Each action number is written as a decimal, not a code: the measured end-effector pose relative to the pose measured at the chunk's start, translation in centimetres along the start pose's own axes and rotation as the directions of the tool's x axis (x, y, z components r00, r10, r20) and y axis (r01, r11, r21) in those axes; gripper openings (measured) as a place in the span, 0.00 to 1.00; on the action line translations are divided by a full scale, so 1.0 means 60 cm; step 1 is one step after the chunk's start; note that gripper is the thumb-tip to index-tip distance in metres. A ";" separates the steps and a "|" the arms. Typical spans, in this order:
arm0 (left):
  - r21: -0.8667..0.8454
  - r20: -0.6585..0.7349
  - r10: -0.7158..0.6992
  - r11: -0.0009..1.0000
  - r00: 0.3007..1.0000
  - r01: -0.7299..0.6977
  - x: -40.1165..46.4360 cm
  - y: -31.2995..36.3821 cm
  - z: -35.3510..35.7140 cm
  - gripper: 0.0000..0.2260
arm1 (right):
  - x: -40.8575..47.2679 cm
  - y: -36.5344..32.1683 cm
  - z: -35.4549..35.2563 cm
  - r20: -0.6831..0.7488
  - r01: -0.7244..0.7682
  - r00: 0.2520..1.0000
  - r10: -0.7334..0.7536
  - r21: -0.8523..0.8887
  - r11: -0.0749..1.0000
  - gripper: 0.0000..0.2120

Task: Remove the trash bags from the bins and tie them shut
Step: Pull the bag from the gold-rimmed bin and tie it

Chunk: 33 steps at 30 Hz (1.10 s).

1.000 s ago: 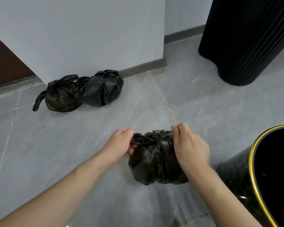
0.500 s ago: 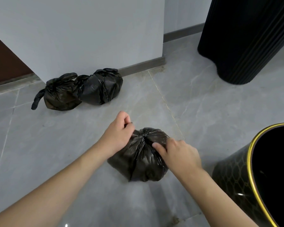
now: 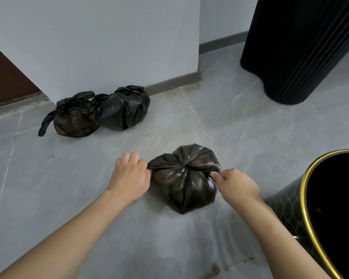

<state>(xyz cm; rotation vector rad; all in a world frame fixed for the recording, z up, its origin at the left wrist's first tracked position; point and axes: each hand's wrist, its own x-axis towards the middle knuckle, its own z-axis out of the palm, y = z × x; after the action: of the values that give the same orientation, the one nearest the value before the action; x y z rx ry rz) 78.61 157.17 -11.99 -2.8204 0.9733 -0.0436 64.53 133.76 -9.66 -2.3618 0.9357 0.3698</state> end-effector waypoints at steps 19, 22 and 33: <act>-0.842 0.212 0.323 -0.419 0.922 0.340 -0.056 0.111 -0.122 0.18 | -0.035 0.022 -0.034 0.538 -0.400 0.837 0.097 0.724 -0.561 0.17; -0.887 0.299 0.331 -0.248 0.895 0.388 -0.068 0.118 -0.111 0.17 | -0.055 0.017 -0.023 0.496 -0.381 0.865 0.069 0.742 -0.551 0.16; -0.725 0.606 0.473 -0.003 0.640 0.689 -0.152 0.220 -0.050 0.17 | -0.141 0.067 0.042 0.258 -0.261 0.959 0.121 0.965 0.010 0.16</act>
<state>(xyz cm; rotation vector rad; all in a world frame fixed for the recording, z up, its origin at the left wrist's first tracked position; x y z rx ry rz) 63.13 152.10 -10.90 -2.9904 0.3537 2.8557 55.53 137.40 -9.54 -0.8033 0.9570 -0.1297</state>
